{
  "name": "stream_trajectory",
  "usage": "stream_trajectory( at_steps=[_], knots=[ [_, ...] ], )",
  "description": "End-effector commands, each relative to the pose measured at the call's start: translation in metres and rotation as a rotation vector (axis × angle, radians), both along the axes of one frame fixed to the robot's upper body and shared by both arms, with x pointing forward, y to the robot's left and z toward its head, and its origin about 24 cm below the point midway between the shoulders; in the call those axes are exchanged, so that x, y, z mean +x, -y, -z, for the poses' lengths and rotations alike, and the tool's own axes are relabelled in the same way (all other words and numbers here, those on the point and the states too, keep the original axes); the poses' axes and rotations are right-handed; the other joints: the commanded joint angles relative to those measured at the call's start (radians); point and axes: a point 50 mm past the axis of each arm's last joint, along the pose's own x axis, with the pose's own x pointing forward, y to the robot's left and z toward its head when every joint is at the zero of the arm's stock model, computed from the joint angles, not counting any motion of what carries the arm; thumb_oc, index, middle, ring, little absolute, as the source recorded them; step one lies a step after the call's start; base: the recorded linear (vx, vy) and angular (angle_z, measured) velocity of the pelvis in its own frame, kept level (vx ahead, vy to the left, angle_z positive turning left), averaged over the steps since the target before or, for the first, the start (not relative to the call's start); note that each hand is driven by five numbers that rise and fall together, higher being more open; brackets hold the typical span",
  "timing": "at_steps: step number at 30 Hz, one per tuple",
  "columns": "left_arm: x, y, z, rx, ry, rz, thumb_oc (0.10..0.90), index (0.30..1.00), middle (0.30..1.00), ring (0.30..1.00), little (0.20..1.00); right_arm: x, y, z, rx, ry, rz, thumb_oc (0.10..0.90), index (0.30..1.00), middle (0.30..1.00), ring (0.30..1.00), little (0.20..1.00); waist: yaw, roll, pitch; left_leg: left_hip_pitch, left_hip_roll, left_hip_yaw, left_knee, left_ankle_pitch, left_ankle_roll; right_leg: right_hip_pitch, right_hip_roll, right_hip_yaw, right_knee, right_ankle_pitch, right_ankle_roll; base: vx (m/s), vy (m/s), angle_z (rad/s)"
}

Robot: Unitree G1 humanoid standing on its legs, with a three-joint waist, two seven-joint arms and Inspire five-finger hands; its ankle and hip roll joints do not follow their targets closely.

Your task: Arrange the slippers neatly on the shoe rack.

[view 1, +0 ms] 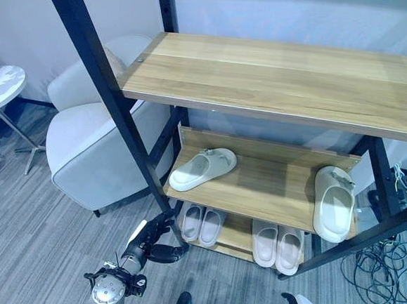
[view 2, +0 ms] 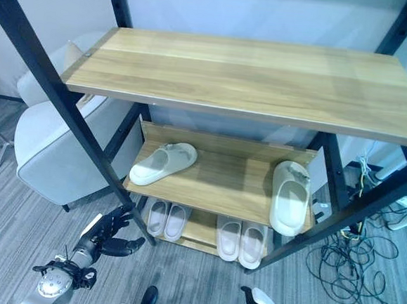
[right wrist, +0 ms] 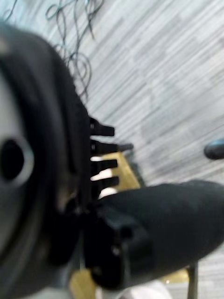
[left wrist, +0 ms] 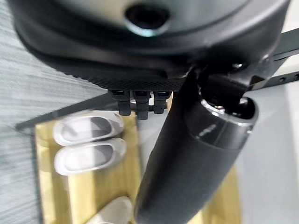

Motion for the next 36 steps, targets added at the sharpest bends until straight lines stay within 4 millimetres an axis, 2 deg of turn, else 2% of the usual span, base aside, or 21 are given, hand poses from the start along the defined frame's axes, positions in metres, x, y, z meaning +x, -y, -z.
stream_trajectory(
  at_steps=[1, 5, 12, 22, 24, 30, 36],
  knots=[
    [0.023, 0.006, -0.049, -0.081, 0.270, -0.011, 0.800, 0.900, 0.900, 0.900, 0.900, 0.015, 0.003, -0.007, -0.012, 0.069, -0.007, 0.800, 0.900, 0.900, 0.900, 0.900, -0.004, -0.027, -0.025, -0.032, -0.029, 0.054, -0.010, -0.002, -0.008, -0.028, -0.036, 0.010, 0.013, -0.090, 0.049, 0.02, 0.010, -0.05],
    [0.034, 0.007, -0.062, -0.089, 0.342, -0.044, 0.800, 0.900, 0.900, 0.900, 0.900, 0.013, -0.001, -0.005, -0.003, 0.063, -0.012, 0.800, 0.900, 0.900, 0.900, 0.900, -0.014, -0.031, -0.027, -0.015, -0.029, 0.062, -0.010, -0.016, -0.007, -0.019, -0.035, 0.017, 0.013, -0.089, 0.051, 0.05, 0.008, -0.05],
    [0.047, 0.007, -0.073, -0.066, 0.403, -0.078, 0.800, 0.900, 0.900, 0.900, 0.900, 0.014, -0.007, -0.004, 0.009, 0.065, -0.021, 0.800, 0.900, 0.900, 0.900, 0.900, -0.029, -0.036, -0.028, -0.011, -0.029, 0.070, -0.010, -0.027, -0.008, -0.018, -0.039, 0.023, 0.013, -0.086, 0.054, 0.03, 0.010, -0.01],
    [0.070, 0.008, -0.101, -0.032, 0.540, -0.135, 0.800, 0.900, 0.900, 0.900, 0.900, 0.020, -0.010, -0.006, 0.006, 0.084, -0.037, 0.800, 0.900, 0.900, 0.900, 0.900, -0.055, -0.033, -0.028, -0.044, -0.034, 0.083, -0.010, -0.035, -0.003, -0.060, -0.051, 0.031, 0.013, -0.073, 0.062, 0.01, 0.024, -0.06],
    [0.078, 0.007, -0.113, 0.009, 0.599, -0.139, 0.800, 0.900, 0.900, 0.900, 0.900, 0.022, -0.012, -0.006, 0.010, 0.088, -0.046, 0.800, 0.900, 0.900, 0.900, 0.900, -0.062, -0.033, -0.029, -0.056, -0.034, 0.087, -0.010, -0.037, -0.001, -0.076, -0.053, 0.037, 0.013, -0.068, 0.063, 0.02, 0.043, -0.05],
    [0.091, 0.004, -0.132, 0.095, 0.691, -0.157, 0.800, 0.900, 0.900, 0.900, 0.900, 0.026, -0.015, -0.007, 0.019, 0.102, -0.060, 0.800, 0.900, 0.900, 0.900, 0.900, -0.070, -0.034, -0.029, -0.079, -0.037, 0.095, -0.010, -0.038, 0.003, -0.107, -0.058, 0.051, 0.013, -0.058, 0.065, 0.00, 0.020, -0.11],
    [0.108, -0.006, -0.160, 0.305, 0.821, -0.164, 0.800, 0.900, 0.900, 0.900, 0.900, 0.032, -0.013, -0.011, 0.020, 0.119, -0.071, 0.800, 0.900, 0.900, 0.900, 0.900, -0.083, -0.035, -0.035, -0.116, -0.041, 0.104, -0.010, -0.035, 0.008, -0.153, -0.062, 0.067, 0.013, -0.042, 0.067, 0.00, 0.021, -0.06]
  ],
)
